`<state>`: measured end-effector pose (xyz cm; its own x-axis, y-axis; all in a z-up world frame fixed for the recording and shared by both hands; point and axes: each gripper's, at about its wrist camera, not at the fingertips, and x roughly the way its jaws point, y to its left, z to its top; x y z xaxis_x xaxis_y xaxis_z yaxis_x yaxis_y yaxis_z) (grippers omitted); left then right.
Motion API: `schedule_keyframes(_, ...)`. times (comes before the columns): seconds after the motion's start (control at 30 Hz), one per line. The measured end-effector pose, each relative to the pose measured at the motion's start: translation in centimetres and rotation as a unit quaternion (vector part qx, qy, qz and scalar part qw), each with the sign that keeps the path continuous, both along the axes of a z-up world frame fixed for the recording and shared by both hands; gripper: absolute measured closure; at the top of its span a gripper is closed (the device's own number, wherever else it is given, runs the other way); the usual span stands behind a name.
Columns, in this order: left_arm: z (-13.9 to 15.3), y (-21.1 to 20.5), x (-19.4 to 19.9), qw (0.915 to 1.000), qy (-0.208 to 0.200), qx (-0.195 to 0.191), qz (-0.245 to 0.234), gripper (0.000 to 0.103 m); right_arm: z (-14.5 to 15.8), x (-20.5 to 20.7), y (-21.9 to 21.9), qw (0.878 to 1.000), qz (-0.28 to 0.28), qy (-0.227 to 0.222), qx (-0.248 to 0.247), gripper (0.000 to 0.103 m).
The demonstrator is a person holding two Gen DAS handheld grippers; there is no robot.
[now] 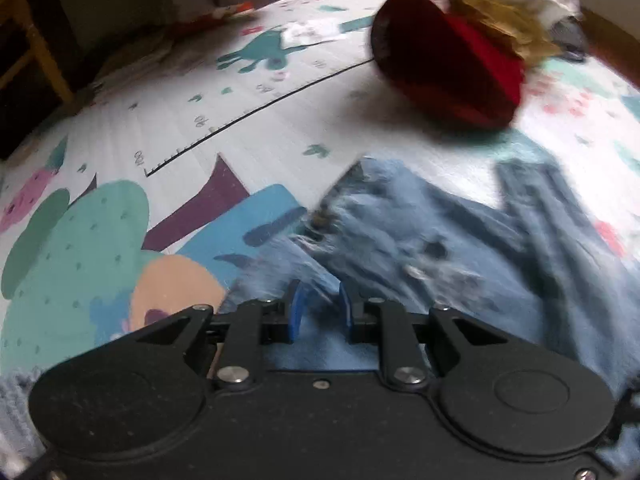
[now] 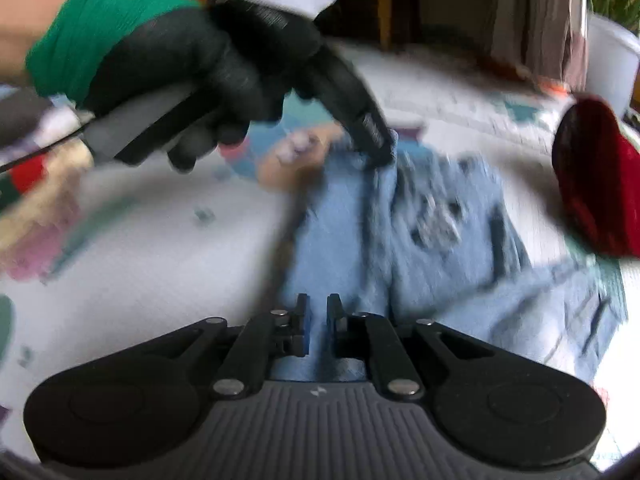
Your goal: Fold clothes
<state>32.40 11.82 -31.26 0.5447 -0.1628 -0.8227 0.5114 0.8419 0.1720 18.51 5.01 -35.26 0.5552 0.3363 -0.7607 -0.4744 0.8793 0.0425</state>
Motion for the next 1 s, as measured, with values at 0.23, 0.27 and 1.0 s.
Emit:
schedule_keyframes(0.23, 3.2, 1.2, 0.9, 0.9991, 0.009, -0.036, -0.021, 0.083, -0.6, -0.9, -0.5, 1.000, -0.002, -0.014, -0.027, 0.098)
schedule_keyframes(0.27, 3.7, 1.7, 0.4, 0.9989, 0.009, -0.041, -0.022, 0.083, -0.6, -0.8, -0.5, 1.000, -0.006, -0.011, -0.026, 0.098)
schedule_keyframes(1.0, 6.7, -17.4, -2.6, 0.9858, 0.099, -0.047, -0.127, 0.063, 1.8, -13.6, -3.4, 0.999, 0.014, -0.004, -0.043, 0.072)
